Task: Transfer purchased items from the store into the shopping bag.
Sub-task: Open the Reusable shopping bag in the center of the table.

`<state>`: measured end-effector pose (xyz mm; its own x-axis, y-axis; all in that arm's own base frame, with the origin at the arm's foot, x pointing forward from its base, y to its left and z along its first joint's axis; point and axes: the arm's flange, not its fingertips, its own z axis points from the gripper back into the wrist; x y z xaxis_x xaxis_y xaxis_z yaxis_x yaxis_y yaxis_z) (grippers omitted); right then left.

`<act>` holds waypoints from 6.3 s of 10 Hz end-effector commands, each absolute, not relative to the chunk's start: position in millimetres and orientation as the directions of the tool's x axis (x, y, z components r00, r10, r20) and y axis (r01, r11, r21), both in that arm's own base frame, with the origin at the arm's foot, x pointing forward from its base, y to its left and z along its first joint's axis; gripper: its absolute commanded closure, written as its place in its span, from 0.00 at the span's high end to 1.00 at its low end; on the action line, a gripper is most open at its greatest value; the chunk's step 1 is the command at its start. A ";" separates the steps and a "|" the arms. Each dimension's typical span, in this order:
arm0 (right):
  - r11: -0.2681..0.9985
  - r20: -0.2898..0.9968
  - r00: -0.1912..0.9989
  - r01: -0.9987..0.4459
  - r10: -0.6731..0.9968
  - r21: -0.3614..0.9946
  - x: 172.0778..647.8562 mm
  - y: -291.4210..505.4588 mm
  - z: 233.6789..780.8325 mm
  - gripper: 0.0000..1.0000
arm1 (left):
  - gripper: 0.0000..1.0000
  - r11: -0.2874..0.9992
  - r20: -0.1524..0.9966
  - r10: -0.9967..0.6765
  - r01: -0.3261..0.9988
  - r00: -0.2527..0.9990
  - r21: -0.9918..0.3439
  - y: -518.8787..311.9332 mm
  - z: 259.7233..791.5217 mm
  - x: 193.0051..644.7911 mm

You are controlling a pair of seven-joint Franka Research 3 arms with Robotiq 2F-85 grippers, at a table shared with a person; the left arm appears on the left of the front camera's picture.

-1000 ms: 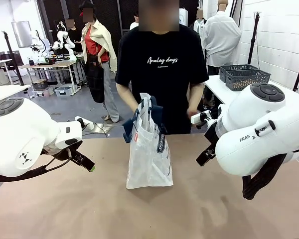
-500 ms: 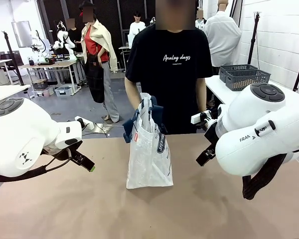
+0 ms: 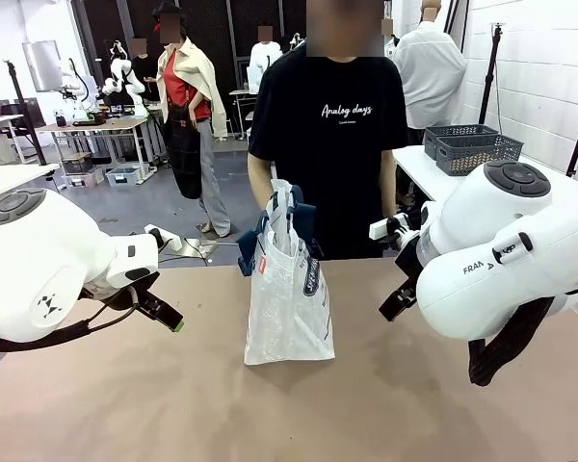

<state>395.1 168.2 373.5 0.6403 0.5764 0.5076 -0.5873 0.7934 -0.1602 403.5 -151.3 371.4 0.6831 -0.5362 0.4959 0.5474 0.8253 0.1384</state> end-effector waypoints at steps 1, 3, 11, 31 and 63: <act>0.794 0.508 0.640 -0.587 0.576 -0.160 395.1 168.1 373.5 1.00 | 1.00 0.826 0.496 -0.535 0.546 0.684 0.138 -150.8 371.4 403.6; 0.794 0.508 0.640 -0.587 0.576 -0.160 395.1 168.1 373.5 1.00 | 1.00 0.826 0.496 -0.535 0.546 0.684 0.138 -150.8 371.4 403.6; 0.774 0.482 0.665 -0.631 0.570 -0.044 394.7 186.6 384.4 1.00 | 1.00 0.821 0.435 -0.519 0.571 0.736 0.013 -163.0 385.9 405.8; 0.929 0.333 0.877 -0.370 0.346 0.011 558.6 309.2 588.6 1.00 | 1.00 0.876 0.245 -0.383 0.434 0.891 -0.210 -256.0 607.7 499.8; 0.936 0.257 0.938 -0.287 0.231 0.205 570.5 333.5 535.0 1.00 | 1.00 0.915 0.075 -0.266 0.276 0.961 -0.293 -313.6 540.6 527.9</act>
<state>574.8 336.5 542.8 0.9280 0.2546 0.2719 -0.3086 0.9343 0.1786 533.1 -319.7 544.8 0.9567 -0.2840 0.0633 0.2899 0.9119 -0.2906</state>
